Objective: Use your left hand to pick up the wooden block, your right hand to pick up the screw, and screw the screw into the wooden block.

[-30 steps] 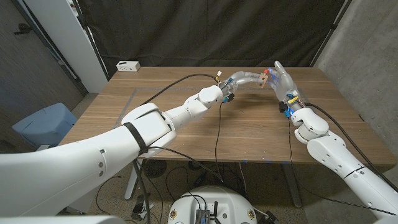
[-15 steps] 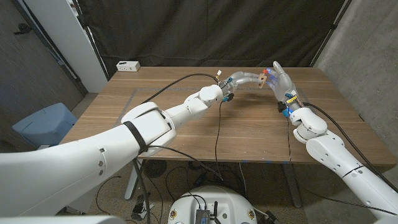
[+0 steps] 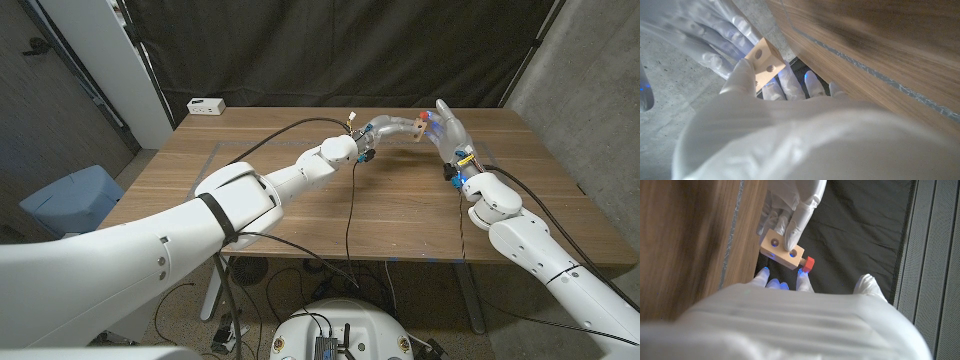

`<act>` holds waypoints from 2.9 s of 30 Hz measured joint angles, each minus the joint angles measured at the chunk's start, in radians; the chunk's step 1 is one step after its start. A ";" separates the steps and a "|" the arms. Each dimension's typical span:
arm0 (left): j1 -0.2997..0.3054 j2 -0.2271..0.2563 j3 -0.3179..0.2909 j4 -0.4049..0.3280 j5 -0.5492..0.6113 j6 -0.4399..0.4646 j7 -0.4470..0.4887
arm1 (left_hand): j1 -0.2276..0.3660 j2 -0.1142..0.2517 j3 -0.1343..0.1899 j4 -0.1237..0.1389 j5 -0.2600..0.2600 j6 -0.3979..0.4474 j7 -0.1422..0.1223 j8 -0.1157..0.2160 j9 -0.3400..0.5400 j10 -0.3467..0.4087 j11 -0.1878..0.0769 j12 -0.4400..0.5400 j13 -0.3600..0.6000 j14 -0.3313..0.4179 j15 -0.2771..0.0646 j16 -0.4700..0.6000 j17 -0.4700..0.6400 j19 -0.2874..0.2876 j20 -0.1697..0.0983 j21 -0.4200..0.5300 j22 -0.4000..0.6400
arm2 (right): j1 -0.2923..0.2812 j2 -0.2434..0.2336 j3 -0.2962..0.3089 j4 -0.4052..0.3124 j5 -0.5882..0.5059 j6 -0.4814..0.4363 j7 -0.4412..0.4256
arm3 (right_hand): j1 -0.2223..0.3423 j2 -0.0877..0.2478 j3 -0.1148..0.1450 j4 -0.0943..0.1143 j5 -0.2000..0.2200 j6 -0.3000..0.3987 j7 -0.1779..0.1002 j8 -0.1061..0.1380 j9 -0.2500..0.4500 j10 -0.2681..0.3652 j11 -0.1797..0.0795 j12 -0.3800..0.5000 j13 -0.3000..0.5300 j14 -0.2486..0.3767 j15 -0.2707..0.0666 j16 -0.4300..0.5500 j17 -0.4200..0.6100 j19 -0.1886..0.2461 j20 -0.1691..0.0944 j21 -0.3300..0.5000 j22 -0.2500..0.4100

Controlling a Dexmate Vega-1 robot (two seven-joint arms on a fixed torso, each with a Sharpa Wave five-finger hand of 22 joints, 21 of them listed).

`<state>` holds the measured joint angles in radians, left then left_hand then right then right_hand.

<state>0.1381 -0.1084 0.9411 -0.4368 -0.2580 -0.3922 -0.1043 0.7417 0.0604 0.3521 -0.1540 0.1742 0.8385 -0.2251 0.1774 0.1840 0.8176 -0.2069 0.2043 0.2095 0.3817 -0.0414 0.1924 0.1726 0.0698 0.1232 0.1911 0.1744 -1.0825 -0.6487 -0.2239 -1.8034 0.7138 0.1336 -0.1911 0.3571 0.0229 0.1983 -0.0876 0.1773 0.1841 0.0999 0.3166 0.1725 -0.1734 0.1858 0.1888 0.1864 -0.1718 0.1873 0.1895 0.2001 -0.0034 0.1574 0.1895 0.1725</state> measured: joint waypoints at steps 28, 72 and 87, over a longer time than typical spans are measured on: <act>-0.001 0.001 -0.001 -0.001 -0.008 0.009 -0.006 | 0.002 -0.002 0.004 -0.004 -0.002 0.000 0.000 0.000 0.000 0.000 0.000 0.000 0.000 0.000 0.000 0.000 0.000 0.000 0.000 0.000 0.000 | -0.025 -0.007 0.004 -0.042 -0.008 -0.016 -0.030 | 0.012 0.012 0.007 -0.007 0.004 0.025 -0.011 -0.023 -0.001 0.000 0.000 0.004 0.000 0.000 0.000 0.000 -0.005 0.018 0.003 0.000 0.000; -0.016 -0.010 0.009 -0.001 -0.019 0.086 0.004 | 0.000 0.001 0.004 -0.004 -0.001 0.000 0.000 0.000 0.000 0.000 0.000 0.000 0.000 0.000 0.000 0.000 0.000 0.000 0.000 0.000 0.000 | -0.065 -0.045 0.021 -0.111 -0.031 -0.057 -0.063 | 0.010 0.021 0.011 -0.019 0.004 0.038 -0.023 -0.047 -0.001 0.000 0.000 0.004 0.000 0.000 0.000 0.008 -0.005 0.034 0.009 0.000 0.000; -0.019 -0.013 0.013 -0.001 -0.017 0.089 0.006 | 0.003 0.004 0.004 -0.004 -0.003 0.000 0.000 0.000 0.000 0.000 0.000 0.000 0.000 0.000 0.000 0.000 0.000 0.000 0.000 0.000 0.000 | -0.085 -0.056 0.046 -0.122 -0.031 -0.068 -0.078 | 0.010 0.021 0.016 -0.023 0.004 0.041 -0.027 -0.067 -0.001 0.000 0.000 0.004 0.000 0.000 0.000 0.008 -0.005 0.022 0.005 0.000 0.000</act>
<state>0.1193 -0.1210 0.9544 -0.4373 -0.2746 -0.3035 -0.0985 0.7443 0.0640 0.3561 -0.1580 0.1712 0.8385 -0.2251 0.1774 0.1840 0.8176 -0.2069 0.2043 0.2095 0.3817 -0.0414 0.1924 0.1726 0.0698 0.1232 0.1911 0.1745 -1.1675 -0.7051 -0.1774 -1.9257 0.6829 0.0654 -0.2689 0.3675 0.0438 0.2138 -0.1109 0.1814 0.2253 0.0731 0.2495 0.1719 -0.1734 0.1857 0.1924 0.1866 -0.1718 0.1873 0.1973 0.1953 0.0190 0.1623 0.1895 0.1725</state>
